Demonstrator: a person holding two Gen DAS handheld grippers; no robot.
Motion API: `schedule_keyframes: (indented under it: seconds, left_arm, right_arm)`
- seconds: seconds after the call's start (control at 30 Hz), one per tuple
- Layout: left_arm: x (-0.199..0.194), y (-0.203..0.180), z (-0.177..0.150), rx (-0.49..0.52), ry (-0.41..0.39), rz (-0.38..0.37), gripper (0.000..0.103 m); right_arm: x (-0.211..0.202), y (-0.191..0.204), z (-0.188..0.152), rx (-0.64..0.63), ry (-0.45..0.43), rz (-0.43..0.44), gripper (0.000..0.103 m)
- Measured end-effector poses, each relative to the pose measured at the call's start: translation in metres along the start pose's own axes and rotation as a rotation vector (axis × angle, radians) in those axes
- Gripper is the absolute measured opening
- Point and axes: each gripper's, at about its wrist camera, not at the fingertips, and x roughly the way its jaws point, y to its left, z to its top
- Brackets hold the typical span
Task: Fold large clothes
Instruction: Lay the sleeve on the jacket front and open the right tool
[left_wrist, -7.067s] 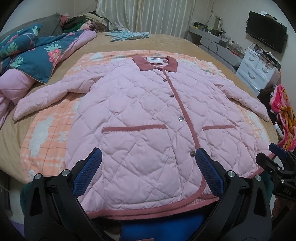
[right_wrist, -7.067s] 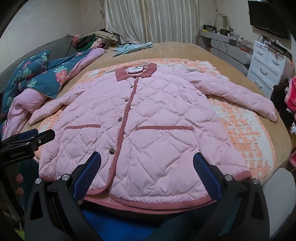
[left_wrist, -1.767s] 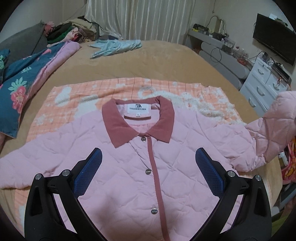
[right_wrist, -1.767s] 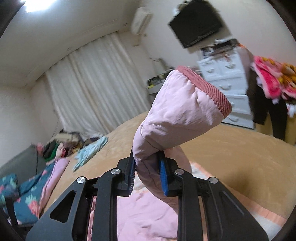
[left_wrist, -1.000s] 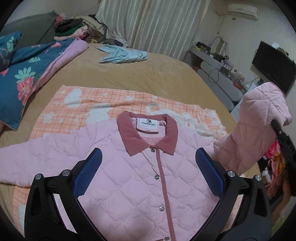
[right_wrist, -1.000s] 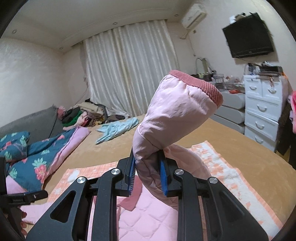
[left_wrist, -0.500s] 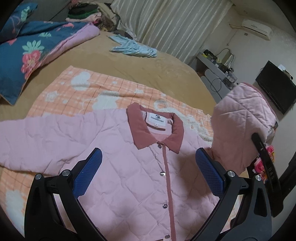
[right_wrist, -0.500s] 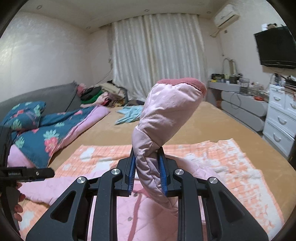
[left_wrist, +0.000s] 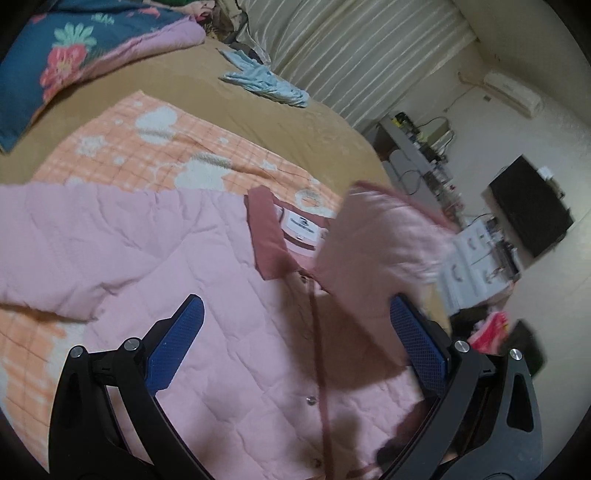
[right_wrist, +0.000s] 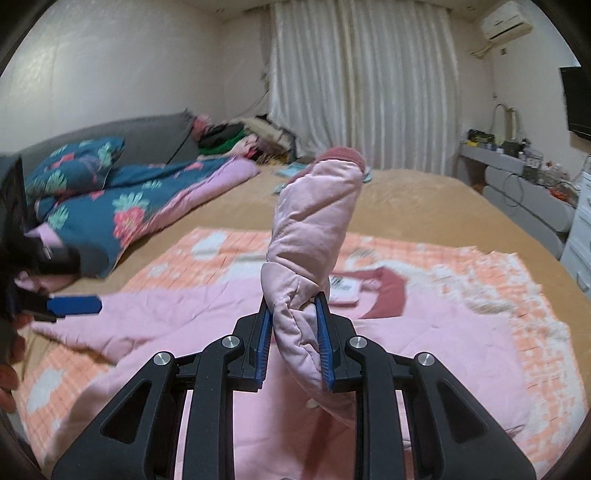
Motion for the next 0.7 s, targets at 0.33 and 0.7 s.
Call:
schedule_keyframes:
  seconds: [0.33, 0.7]
  left_arm:
    - [0.002, 0.029, -0.014, -0.112, 0.007, -0.066, 0.095]
    - [0.043, 0.071, -0.045, -0.289, 0.137, -0.093, 0.094]
  right_arm:
    - [0.04, 0.048, -0.057, -0.077, 0.223, 0.131, 0.031]
    - [0.043, 0.045, -0.079, 0.026, 0.337, 0.278, 0.079]
